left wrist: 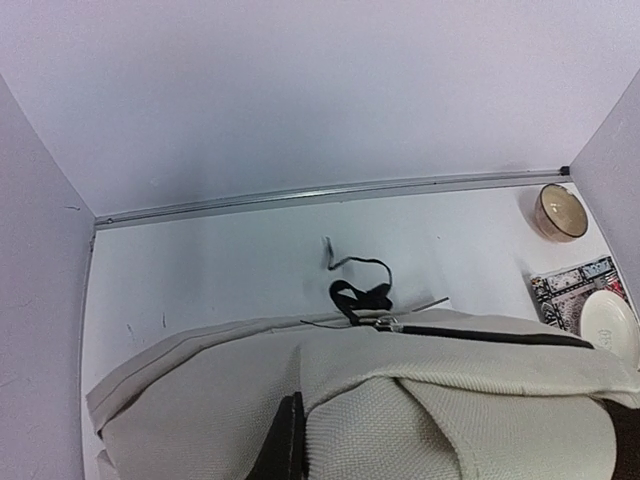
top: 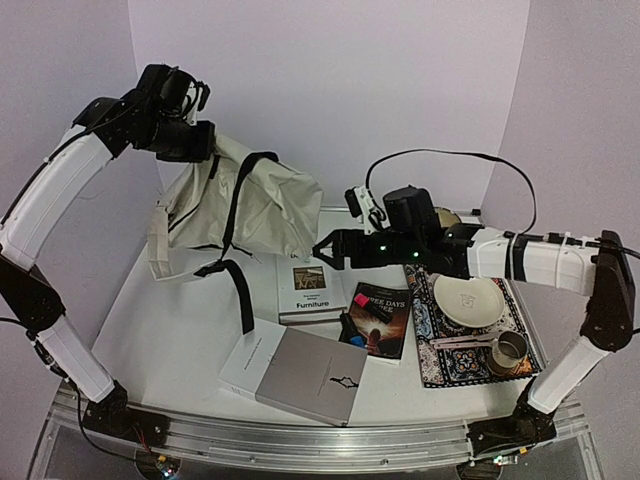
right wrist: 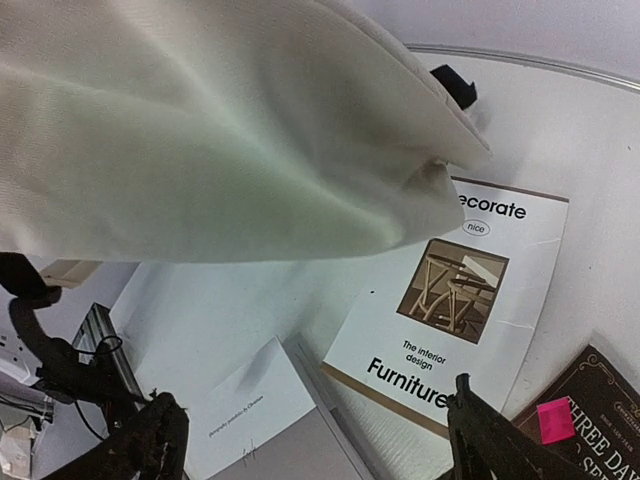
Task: Pack the student bag
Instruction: Pick up the student bag from the center of the board, then turn over the student bag with the book.
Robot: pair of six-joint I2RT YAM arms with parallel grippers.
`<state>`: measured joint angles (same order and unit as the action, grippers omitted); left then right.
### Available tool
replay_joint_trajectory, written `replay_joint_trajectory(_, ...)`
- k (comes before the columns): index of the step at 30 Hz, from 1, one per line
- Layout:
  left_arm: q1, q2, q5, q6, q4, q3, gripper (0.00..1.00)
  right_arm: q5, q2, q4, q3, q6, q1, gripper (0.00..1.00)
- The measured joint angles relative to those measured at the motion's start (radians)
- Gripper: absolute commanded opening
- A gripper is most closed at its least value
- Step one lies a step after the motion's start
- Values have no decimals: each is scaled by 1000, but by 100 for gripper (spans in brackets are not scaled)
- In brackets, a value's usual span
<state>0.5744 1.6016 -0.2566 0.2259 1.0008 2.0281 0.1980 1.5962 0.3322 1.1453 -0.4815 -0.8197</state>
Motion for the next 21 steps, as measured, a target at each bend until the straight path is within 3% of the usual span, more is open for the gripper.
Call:
replay_joint_trajectory(7, 0, -19, 25, 12, 6, -15, 0, -31, 46, 14, -1, 78, -42, 93)
replay_joint_trajectory(15, -6, -61, 227, 70, 4, -71, 0, -76, 146, 178, -2, 172, -99, 98)
replay_joint_trajectory(19, -6, -80, 282, 92, 5, -91, 0, -86, 193, 290, -6, 213, -121, 98)
replay_joint_trajectory(21, -8, -87, 298, 97, 4, -94, 0, -93, 213, 334, -8, 231, -130, 92)
